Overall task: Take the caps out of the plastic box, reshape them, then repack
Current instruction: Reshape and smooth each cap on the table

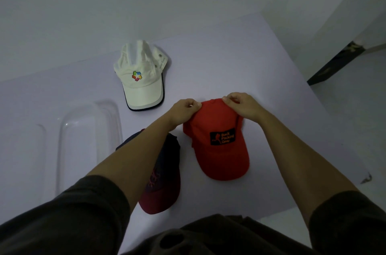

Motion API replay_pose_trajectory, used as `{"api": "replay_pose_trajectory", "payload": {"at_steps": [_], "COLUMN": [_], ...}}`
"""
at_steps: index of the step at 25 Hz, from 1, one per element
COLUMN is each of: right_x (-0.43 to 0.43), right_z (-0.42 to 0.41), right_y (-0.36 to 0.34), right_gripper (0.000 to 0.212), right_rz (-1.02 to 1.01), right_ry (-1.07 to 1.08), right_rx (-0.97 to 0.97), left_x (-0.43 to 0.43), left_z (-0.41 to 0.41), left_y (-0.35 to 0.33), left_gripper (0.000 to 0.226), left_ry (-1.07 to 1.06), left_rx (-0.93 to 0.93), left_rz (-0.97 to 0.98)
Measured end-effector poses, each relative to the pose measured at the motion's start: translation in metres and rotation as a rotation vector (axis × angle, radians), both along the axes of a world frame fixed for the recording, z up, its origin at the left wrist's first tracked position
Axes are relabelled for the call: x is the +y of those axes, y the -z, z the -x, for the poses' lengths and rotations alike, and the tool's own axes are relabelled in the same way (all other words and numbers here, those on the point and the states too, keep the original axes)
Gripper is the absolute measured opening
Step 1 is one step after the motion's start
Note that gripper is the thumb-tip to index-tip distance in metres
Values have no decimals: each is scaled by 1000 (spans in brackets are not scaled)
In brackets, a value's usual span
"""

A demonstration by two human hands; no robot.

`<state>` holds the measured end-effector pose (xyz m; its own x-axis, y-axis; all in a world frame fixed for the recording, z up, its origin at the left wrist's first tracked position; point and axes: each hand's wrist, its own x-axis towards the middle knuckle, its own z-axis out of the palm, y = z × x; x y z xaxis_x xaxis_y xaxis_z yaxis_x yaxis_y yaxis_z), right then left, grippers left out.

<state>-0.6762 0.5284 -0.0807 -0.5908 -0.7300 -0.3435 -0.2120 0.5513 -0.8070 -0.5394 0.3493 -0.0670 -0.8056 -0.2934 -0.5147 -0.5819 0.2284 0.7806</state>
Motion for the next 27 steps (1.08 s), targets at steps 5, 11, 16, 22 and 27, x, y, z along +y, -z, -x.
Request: {"api": "replay_pose_trajectory", "payload": {"at_steps": [5,11,16,22,27], "right_x": [19,38,39,23,-39], "right_z": [19,27,30,30,28], "right_y": [7,18,14,-1,-24], "right_gripper": [34,24,27,42,37], "right_rz": [-61,-139,-186,-149,-22], "right_ry": [23,-56,-79,31,-25], "right_rx": [-143,10,6,16,208], "left_x": [-22,-42,-51,-61,-110], "left_z": [-12,-28,-29,-23,-19], "left_y": [-4,6,2,-17,-62], "left_gripper": [28,7,17,48,37], "left_ry": [62,343,356,270,-11], "left_rx": [-104,-120,-137,-63,163], "left_rz": [-27,108,170,180,302]}}
